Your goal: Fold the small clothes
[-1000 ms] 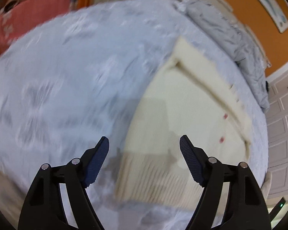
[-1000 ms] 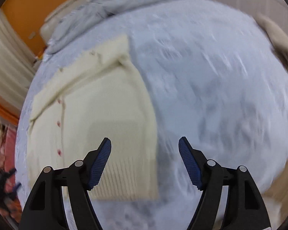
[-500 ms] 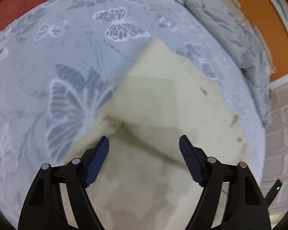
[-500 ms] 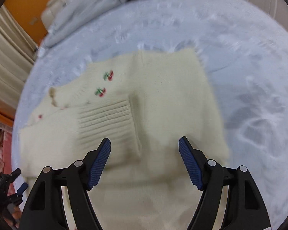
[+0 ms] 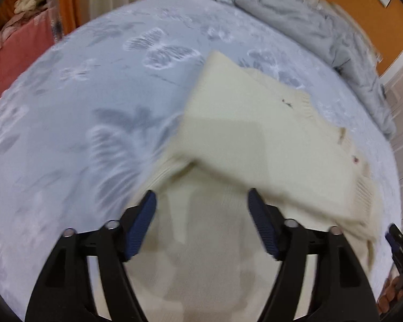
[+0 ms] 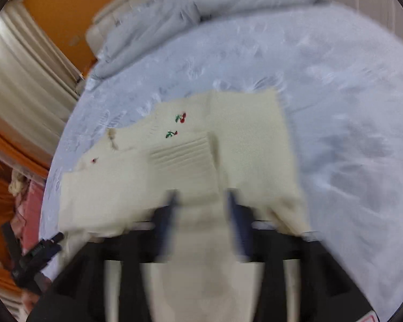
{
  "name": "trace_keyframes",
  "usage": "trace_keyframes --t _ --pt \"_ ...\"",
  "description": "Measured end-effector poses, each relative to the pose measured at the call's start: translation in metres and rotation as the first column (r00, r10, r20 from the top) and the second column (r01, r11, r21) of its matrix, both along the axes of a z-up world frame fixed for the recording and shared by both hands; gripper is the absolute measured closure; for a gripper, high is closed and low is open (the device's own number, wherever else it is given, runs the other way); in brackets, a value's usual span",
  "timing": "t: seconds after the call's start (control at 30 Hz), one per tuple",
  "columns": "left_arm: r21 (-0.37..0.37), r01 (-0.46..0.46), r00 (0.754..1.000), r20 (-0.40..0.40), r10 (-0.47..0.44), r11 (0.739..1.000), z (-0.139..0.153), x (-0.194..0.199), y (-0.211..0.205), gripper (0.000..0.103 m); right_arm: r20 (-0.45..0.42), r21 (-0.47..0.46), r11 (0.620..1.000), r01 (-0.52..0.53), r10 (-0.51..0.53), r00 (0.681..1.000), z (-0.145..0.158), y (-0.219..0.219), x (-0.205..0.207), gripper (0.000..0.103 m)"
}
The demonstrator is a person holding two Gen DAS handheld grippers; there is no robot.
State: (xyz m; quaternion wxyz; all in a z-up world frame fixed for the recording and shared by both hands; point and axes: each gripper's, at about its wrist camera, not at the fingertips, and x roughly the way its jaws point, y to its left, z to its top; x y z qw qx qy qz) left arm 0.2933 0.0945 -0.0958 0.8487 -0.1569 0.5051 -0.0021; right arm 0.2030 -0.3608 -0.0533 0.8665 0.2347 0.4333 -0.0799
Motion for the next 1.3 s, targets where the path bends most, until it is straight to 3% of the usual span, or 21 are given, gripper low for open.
trace_keyframes --t 0.03,0.13,0.27,0.3,0.33,0.5,0.53,0.57,0.6,0.63,0.67,0.73,0.87,0.97,1.13,1.3 --pt "0.0 -0.012 1.0 0.003 0.012 1.0 0.004 -0.016 0.009 0.019 0.008 -0.024 1.0 0.016 -0.016 1.0 0.01 0.0 -0.028 0.019" --pt "-0.027 -0.055 0.998 -0.039 0.053 0.998 0.002 -0.087 0.051 0.012 -0.053 -0.009 1.0 0.011 -0.011 0.999 0.008 0.003 -0.118 0.019" --pt "-0.135 -0.169 0.967 -0.216 0.137 0.976 -0.037 -0.176 0.094 0.012 -0.254 0.084 0.994 0.064 -0.041 0.966 -0.045 0.016 -0.226 0.018" --pt "-0.18 -0.185 0.97 -0.191 0.15 0.966 -0.04 -0.197 0.097 0.012 -0.276 0.118 0.99 0.078 -0.042 0.96 -0.054 0.019 -0.238 0.018" --pt "-0.167 -0.166 0.98 -0.137 0.144 0.972 -0.035 -0.205 0.093 0.011 -0.288 0.157 0.984 0.088 -0.04 0.957 -0.064 0.024 -0.248 0.017" --pt "-0.136 -0.083 0.982 -0.178 0.059 0.987 -0.038 -0.199 0.057 0.009 -0.206 0.152 0.986 0.068 -0.035 0.978 -0.07 0.048 -0.238 0.019" --pt "-0.142 -0.073 0.981 -0.187 0.046 0.987 -0.039 -0.197 0.053 0.013 -0.197 0.163 0.982 0.091 -0.058 0.979 -0.071 0.048 -0.232 0.031" --pt "-0.135 -0.075 0.979 -0.2 0.047 0.988 -0.039 -0.193 0.049 0.027 -0.187 0.191 0.976 0.1 -0.064 0.98 -0.072 0.046 -0.227 0.069" --pt "-0.113 -0.087 0.975 -0.212 0.061 0.99 -0.039 -0.192 0.046 0.035 -0.196 0.231 0.965 0.121 -0.075 0.978 -0.075 0.042 -0.221 0.091" --pt "-0.095 -0.091 0.973 -0.22 0.068 0.991 -0.037 -0.19 0.046 0.058 -0.215 0.266 0.951 0.157 -0.101 0.971 -0.078 0.037 -0.219 0.094" --pt "-0.113 -0.079 0.973 -0.225 0.052 0.99 -0.036 -0.188 0.046 0.095 -0.19 0.317 0.93 0.186 -0.13 0.973 -0.077 0.03 -0.221 0.095" --pt "-0.178 -0.083 0.968 -0.25 0.037 0.98 -0.031 -0.188 0.052 0.094 -0.137 0.345 0.919 0.189 -0.149 0.979 -0.059 0.028 -0.228 0.095" --pt "-0.179 -0.001 0.986 -0.166 -0.029 0.984 0.005 -0.208 0.055 0.095 -0.022 0.319 0.943 0.095 -0.093 0.995 -0.012 0.035 -0.254 0.097" --pt "-0.194 0.034 0.988 -0.144 -0.063 0.98 0.025 -0.238 0.06 0.095 0.005 0.305 0.95 0.065 -0.07 0.998 0.008 0.032 -0.281 0.097" --pt "-0.163 0.142 0.972 -0.161 -0.169 0.976 0.044 -0.321 0.062 0.095 -0.055 0.242 0.97 0.013 0.0 0.998 0.016 0.046 -0.344 0.097" --pt "-0.17 0.213 0.945 -0.214 -0.247 0.962 0.065 -0.408 0.07 0.095 -0.143 0.238 0.968 -0.081 0.118 0.983 0.025 0.073 -0.445 0.097"
